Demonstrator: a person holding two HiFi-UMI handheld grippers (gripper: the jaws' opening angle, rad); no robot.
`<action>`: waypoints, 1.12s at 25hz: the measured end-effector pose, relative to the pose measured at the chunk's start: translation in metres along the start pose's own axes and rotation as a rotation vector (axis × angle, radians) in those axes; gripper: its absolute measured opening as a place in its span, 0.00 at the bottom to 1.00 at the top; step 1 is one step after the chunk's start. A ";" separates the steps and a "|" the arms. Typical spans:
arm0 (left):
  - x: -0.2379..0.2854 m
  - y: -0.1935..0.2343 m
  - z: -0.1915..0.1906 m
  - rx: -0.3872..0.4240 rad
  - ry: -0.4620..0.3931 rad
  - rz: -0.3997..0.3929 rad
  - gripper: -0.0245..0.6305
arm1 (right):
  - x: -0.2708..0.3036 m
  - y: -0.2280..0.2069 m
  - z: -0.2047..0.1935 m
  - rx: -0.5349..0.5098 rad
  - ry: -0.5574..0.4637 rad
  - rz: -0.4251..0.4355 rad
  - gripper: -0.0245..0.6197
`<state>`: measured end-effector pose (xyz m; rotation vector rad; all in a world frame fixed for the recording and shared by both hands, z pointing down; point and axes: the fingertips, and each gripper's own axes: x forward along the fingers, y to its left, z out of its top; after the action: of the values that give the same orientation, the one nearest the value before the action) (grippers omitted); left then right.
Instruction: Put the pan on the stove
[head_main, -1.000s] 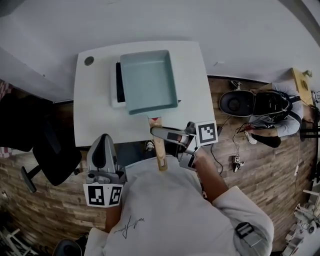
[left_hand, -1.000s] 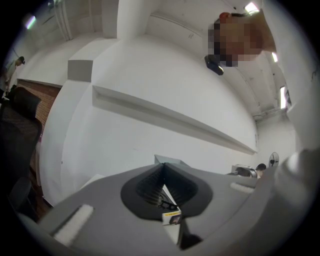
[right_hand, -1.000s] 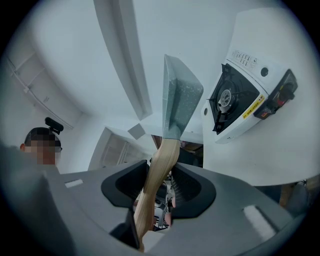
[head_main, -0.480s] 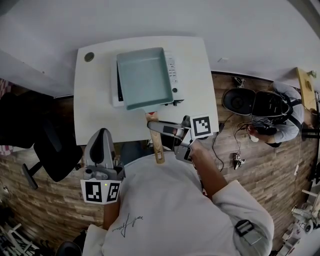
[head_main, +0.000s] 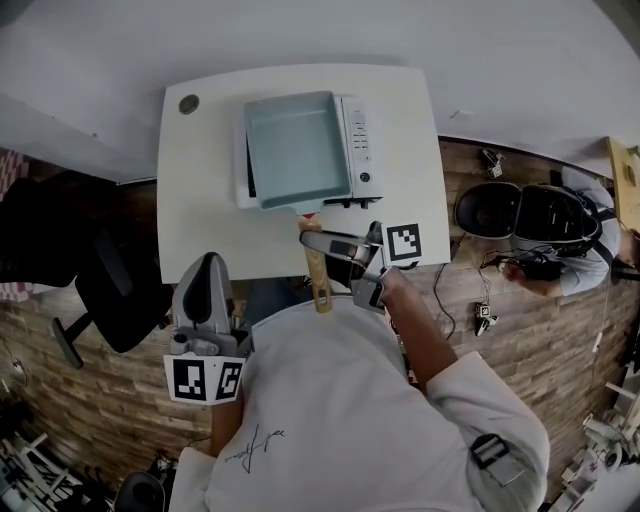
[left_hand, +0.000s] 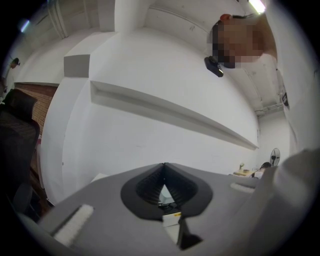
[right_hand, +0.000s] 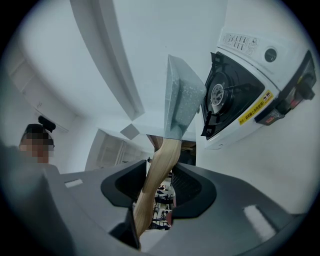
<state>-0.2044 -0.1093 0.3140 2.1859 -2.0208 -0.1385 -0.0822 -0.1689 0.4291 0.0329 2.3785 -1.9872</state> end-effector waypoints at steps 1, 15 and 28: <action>0.001 0.002 0.000 0.000 0.003 0.001 0.12 | 0.002 -0.004 0.001 -0.001 0.001 -0.001 0.27; 0.014 0.022 -0.003 0.007 0.038 -0.005 0.12 | 0.009 -0.064 0.026 0.082 -0.029 -0.068 0.27; 0.023 0.031 -0.003 0.050 0.056 -0.018 0.12 | 0.010 -0.081 0.035 0.067 -0.035 -0.089 0.28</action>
<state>-0.2319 -0.1341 0.3233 2.2121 -1.9960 -0.0287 -0.0951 -0.2174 0.5020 -0.1066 2.3304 -2.0870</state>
